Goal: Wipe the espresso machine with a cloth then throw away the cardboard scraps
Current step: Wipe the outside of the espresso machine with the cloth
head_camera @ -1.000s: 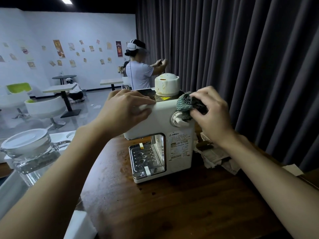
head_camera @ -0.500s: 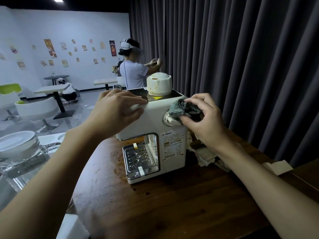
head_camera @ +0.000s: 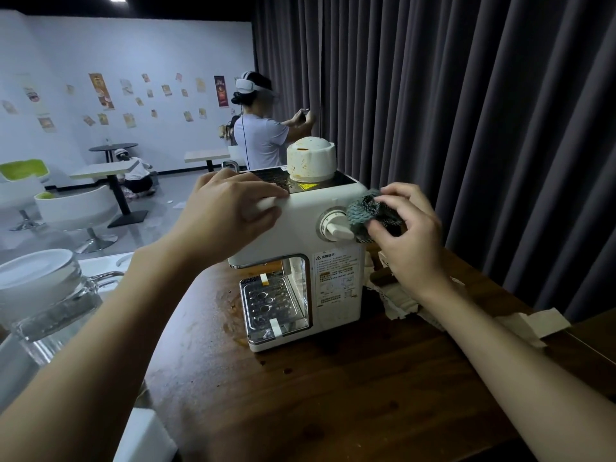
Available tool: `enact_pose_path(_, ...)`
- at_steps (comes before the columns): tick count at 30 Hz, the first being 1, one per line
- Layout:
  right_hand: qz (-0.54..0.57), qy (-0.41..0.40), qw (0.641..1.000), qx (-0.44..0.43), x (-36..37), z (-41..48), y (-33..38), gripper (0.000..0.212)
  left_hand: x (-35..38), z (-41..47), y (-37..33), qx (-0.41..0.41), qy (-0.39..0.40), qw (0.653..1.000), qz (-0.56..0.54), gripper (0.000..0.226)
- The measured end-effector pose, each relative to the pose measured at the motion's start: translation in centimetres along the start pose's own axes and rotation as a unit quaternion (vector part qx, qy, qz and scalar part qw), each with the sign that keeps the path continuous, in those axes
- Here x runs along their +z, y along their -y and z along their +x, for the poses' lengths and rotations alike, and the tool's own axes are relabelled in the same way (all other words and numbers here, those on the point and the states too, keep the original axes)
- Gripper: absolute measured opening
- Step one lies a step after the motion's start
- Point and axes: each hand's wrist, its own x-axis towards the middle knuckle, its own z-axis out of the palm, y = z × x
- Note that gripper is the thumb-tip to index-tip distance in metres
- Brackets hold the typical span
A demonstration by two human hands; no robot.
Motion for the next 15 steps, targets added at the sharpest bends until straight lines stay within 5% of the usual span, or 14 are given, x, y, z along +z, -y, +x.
enact_pose_path(15,-0.009,-0.014,0.996,0.089,2.9,-5.3,0.9,0.031,-0.1,0.1,-0.6,-0.009,0.009,1.000,-0.004,0.040)
